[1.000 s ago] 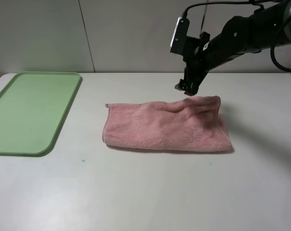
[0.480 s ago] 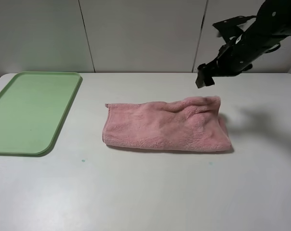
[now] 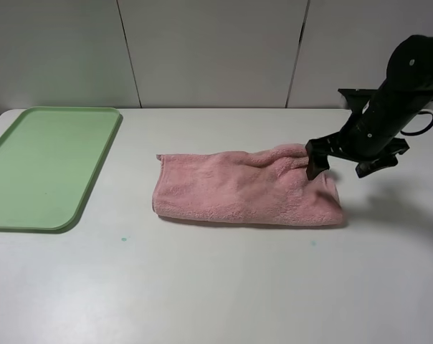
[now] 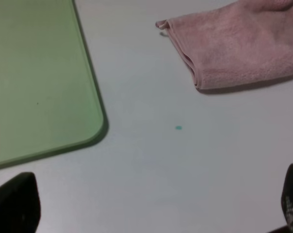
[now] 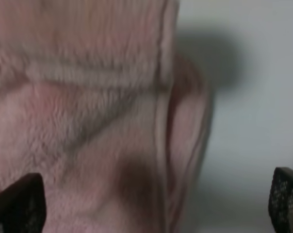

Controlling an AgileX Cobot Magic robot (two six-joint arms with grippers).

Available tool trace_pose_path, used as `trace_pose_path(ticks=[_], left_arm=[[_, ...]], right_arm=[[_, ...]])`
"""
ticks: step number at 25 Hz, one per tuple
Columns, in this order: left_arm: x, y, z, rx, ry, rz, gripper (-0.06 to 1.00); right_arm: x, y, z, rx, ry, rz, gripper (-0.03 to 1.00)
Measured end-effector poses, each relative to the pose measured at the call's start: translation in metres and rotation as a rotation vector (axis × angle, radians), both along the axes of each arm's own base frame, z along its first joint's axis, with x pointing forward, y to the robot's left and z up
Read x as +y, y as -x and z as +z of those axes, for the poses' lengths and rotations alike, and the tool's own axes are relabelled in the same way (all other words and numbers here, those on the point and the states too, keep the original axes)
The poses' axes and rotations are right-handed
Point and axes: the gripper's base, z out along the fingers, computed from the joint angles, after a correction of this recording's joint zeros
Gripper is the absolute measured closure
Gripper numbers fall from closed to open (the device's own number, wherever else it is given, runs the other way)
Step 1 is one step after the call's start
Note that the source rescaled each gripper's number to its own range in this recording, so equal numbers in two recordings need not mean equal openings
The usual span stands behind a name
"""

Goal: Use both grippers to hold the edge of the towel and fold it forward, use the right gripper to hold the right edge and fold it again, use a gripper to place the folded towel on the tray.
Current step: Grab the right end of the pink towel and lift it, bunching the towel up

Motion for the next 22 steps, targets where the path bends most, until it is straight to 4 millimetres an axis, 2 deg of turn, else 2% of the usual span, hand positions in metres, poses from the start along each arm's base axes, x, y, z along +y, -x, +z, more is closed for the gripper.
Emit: trace_pose_path(ticks=[5,10,22], left_arm=[[0.000,0.000,0.000,0.000,0.000,0.000,-0.06],[0.000,0.000,0.000,0.000,0.000,0.000,-0.06],[0.000,0.000,0.000,0.000,0.000,0.000,-0.06]], right_arm=[[-0.001,0.011,-0.017,-0.027,-0.019,-0.029,-0.03],[0.010,0.019,-0.027,-0.075,-0.035,-0.017,-0.03],[0.013,0.019,-0.062,-0.026,-0.027,-0.034,-0.03]])
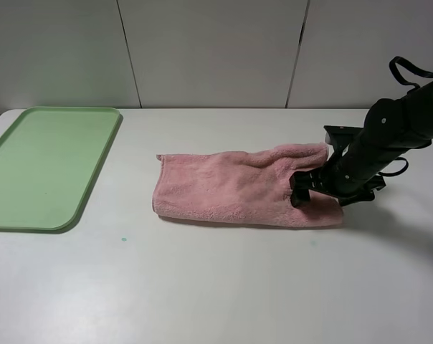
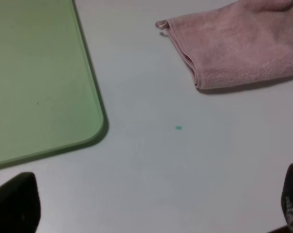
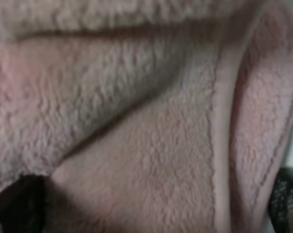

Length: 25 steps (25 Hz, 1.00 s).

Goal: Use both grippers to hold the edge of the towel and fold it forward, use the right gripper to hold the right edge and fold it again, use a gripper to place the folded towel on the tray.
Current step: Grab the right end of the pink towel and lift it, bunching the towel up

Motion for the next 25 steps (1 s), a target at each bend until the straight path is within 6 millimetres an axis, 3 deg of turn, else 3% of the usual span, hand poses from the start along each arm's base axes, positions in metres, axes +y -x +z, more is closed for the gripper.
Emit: trace_pose_path(ticks=[10,12,16,19,25], left_arm=[[0.0000,0.0000,0.0000,0.000,0.000,0.000,-0.06],[0.0000,0.0000,0.0000,0.000,0.000,0.000,-0.06],[0.0000,0.0000,0.0000,0.000,0.000,0.000,-0.06],[0.0000,0.0000,0.0000,0.000,0.000,0.000,-0.06],[0.0000,0.0000,0.0000,0.000,0.000,0.000,-0.06]], right_arm=[[0.0002,-0.0010,-0.0027,0.007,0.003,0.002,0.00],[0.0003,-0.0014,-0.0028,0.006,0.003,0.004,0.16],[0.0007,-0.0007,-0.0048,0.021,-0.002,-0.008,0.61],[0.0029,-0.0002,-0.0055,0.027,-0.013,-0.021,0.87],[0.0037,0.0000,-0.0055,0.027,-0.015,-0.022,0.88]])
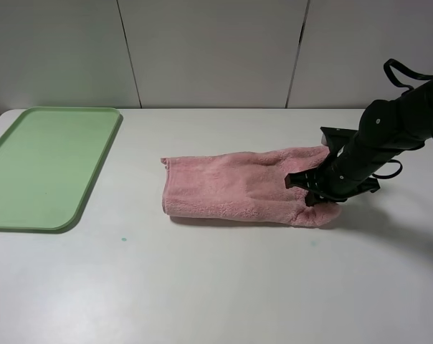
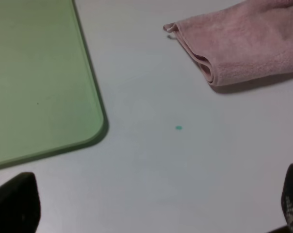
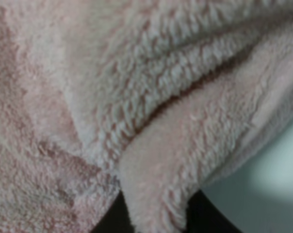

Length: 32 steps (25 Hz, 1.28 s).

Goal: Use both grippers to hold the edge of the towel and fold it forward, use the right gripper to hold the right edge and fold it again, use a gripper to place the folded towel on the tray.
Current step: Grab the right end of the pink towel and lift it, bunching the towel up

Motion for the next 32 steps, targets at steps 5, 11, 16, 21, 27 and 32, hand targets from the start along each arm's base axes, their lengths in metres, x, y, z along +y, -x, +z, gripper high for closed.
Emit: trace_pose_path(ticks=[5,11,16,21,27,32], left_arm=[[0.000,0.000,0.000,0.000,0.000,0.000,-0.06],[0.000,0.000,0.000,0.000,0.000,0.000,-0.06],[0.000,0.000,0.000,0.000,0.000,0.000,-0.06],[0.000,0.000,0.000,0.000,0.000,0.000,-0.06],[0.000,0.000,0.000,0.000,0.000,0.000,-0.06],[0.000,0.000,0.000,0.000,0.000,0.000,-0.06]], right_arm=[[0.000,0.000,0.001,0.002,0.002,0.005,0.88],[-0.004,0.008,0.012,0.042,0.048,0.081,0.88],[-0.021,0.010,0.024,0.055,0.082,0.086,0.88],[-0.047,0.010,0.045,0.032,0.119,0.058,0.88],[-0.085,0.014,0.070,-0.006,0.178,-0.001,0.88],[-0.106,0.018,0.080,-0.019,0.201,-0.055,0.88]])
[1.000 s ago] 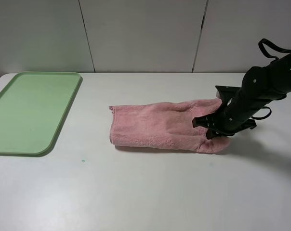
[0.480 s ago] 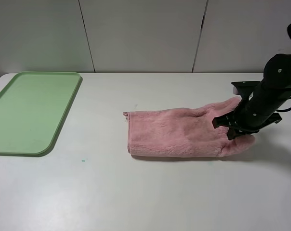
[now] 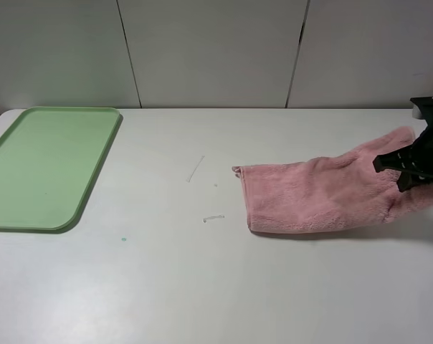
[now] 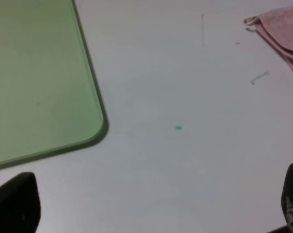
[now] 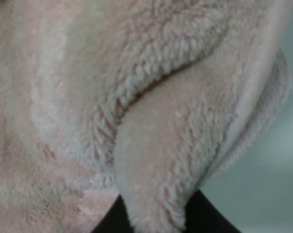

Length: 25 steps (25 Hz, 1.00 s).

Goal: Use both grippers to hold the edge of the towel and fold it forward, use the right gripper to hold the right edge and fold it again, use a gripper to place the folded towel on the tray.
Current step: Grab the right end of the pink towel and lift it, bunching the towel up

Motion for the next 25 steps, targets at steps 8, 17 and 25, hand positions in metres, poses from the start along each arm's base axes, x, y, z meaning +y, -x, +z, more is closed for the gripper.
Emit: trace_pose_path(ticks=[8,17,25], left_arm=[[0.000,0.000,0.000,0.000,0.000,0.000,-0.06],[0.000,0.000,0.000,0.000,0.000,0.000,-0.06],[0.000,0.000,0.000,0.000,0.000,0.000,-0.06]], right_arm=[[0.016,0.001,0.005,-0.001,0.003,0.043,0.88],[0.073,0.008,0.010,-0.006,-0.026,0.175,0.88],[0.110,0.017,0.011,-0.013,-0.108,0.216,0.88]])
